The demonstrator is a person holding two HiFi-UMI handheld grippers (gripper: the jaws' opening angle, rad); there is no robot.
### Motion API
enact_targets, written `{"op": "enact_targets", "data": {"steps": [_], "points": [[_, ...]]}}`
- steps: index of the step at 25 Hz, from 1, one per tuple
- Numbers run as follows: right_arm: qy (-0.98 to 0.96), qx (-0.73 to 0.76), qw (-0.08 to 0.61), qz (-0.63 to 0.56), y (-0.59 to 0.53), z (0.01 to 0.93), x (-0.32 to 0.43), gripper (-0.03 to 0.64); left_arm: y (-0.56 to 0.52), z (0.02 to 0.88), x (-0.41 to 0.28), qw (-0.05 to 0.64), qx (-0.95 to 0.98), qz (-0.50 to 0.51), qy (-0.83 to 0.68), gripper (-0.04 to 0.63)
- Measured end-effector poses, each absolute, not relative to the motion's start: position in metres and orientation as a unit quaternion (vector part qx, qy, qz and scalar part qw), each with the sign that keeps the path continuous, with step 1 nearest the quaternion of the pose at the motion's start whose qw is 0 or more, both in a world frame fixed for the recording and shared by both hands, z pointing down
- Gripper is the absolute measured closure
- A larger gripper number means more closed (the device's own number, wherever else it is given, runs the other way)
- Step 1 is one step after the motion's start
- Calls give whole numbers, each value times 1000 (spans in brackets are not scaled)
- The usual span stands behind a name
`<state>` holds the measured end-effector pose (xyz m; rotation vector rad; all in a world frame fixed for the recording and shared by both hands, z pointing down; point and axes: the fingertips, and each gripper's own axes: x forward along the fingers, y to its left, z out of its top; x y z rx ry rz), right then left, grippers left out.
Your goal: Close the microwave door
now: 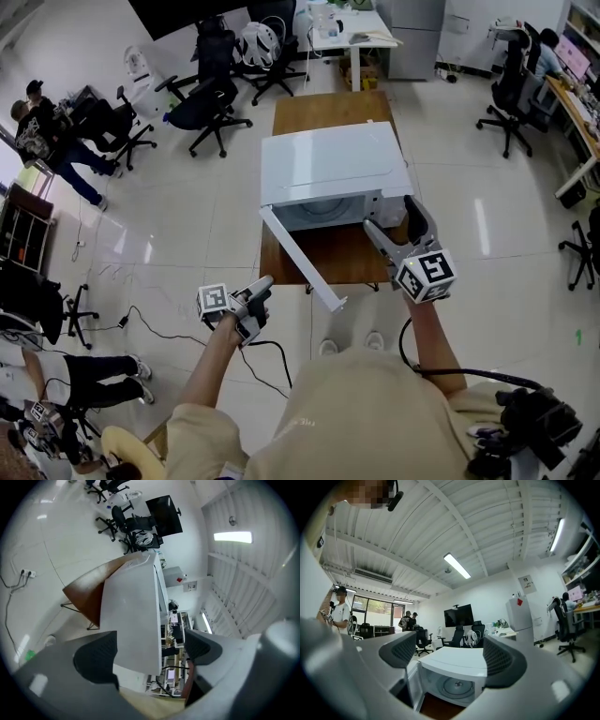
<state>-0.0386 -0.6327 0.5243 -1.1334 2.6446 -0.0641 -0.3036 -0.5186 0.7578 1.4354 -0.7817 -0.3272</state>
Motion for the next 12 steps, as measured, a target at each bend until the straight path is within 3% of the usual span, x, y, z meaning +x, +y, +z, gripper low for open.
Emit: {"op": "enact_targets", "data": {"steps": [3,6,12], "points": [[907,-399,131,-28,-638,528,-39,183,-523,748,-277,683,628,-173,-330,142],[901,-409,138,-41,-641,528,-34,210,-536,753,-266,682,625,-171,-339,215],[891,-434,122,-49,-656,494,-34,215,-575,789,-266,662,661,-176,-308,289]]}}
